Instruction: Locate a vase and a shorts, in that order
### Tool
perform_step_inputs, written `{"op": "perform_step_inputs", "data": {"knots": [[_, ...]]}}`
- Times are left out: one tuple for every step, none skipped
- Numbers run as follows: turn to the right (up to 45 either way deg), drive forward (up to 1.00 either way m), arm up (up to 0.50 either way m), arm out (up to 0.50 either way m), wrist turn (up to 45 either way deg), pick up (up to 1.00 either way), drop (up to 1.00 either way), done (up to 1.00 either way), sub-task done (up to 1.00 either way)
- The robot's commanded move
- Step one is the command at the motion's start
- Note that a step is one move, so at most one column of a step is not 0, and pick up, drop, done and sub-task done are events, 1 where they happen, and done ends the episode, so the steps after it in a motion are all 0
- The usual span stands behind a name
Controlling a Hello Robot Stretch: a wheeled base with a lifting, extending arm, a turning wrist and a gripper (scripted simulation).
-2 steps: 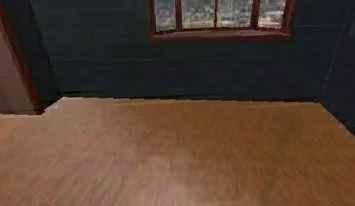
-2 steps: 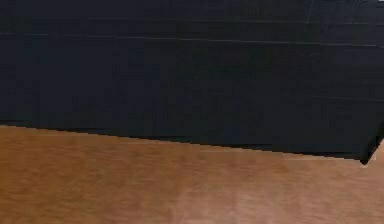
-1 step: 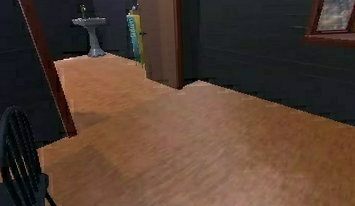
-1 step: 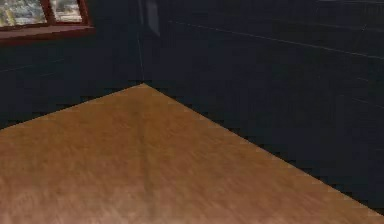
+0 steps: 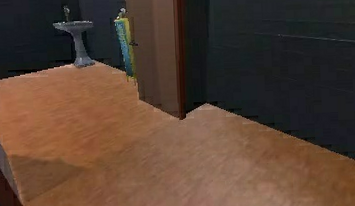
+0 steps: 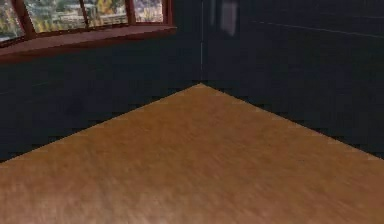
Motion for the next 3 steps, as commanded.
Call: {"op": "perform_step_inputs", "data": {"knots": [[-36.0,0.0,0.0,0.0,0.0,0.0,0.0,0.0,0.0],[0.0,0.05,0.0,0.0,0.0,0.0,0.0,0.0,0.0],[12.0,0.0,0.0,0.0,0.0,0.0,0.0,0.0,0.0]]}}
